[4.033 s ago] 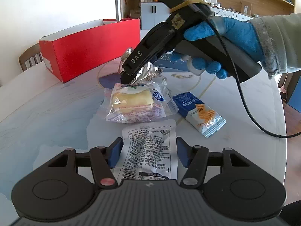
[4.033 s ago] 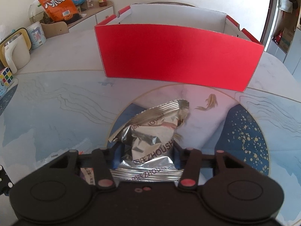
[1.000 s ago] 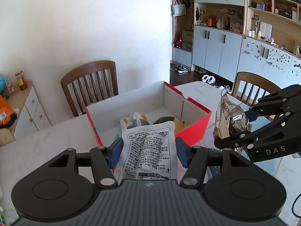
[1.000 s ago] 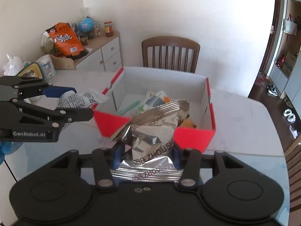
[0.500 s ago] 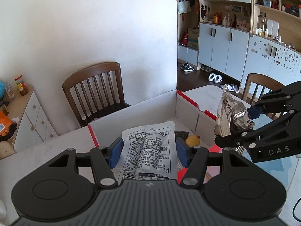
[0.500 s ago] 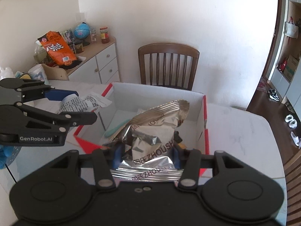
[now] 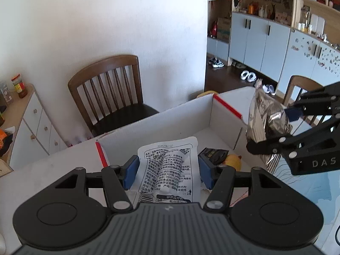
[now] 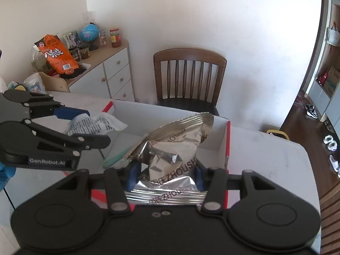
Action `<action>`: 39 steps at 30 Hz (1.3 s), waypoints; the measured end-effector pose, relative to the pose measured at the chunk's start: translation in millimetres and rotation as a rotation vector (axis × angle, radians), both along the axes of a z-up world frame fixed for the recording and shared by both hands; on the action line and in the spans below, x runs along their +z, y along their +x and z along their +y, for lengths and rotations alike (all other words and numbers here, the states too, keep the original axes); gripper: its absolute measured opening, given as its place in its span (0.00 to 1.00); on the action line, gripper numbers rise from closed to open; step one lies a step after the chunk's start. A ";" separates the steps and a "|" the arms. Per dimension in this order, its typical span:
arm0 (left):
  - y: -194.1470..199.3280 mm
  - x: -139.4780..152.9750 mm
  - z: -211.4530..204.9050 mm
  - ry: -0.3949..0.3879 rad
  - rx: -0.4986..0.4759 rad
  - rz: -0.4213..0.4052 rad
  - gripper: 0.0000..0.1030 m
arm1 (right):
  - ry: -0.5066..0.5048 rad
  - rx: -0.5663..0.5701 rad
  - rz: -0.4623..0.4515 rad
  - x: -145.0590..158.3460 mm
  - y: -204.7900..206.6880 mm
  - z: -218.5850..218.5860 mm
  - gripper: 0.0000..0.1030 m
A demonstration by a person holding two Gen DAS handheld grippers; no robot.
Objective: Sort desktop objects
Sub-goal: 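Lower foil bag into box with right gripper while left lowers sachet inside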
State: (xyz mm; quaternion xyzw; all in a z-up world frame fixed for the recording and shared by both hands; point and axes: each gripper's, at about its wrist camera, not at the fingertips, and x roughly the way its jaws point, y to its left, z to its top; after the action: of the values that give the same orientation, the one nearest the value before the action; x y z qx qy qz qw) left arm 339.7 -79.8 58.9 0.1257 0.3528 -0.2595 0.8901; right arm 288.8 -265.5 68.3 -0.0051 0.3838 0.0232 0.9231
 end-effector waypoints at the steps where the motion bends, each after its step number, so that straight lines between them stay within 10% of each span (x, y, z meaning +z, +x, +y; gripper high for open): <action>1: 2.3 -2.4 -1.4 0.007 0.000 0.005 0.57 | -0.003 0.001 0.003 -1.6 3.1 -1.0 0.49; 39: 46.8 -79.0 -28.2 0.121 0.047 0.121 0.57 | -0.023 -0.002 0.260 -83.6 88.1 -20.7 0.49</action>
State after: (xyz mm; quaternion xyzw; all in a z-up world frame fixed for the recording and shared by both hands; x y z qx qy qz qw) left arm 386.5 -108.0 -20.1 0.1549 0.4238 -0.2239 0.8639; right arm 376.8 -286.2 -15.3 -0.0121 0.5004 0.0184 0.8655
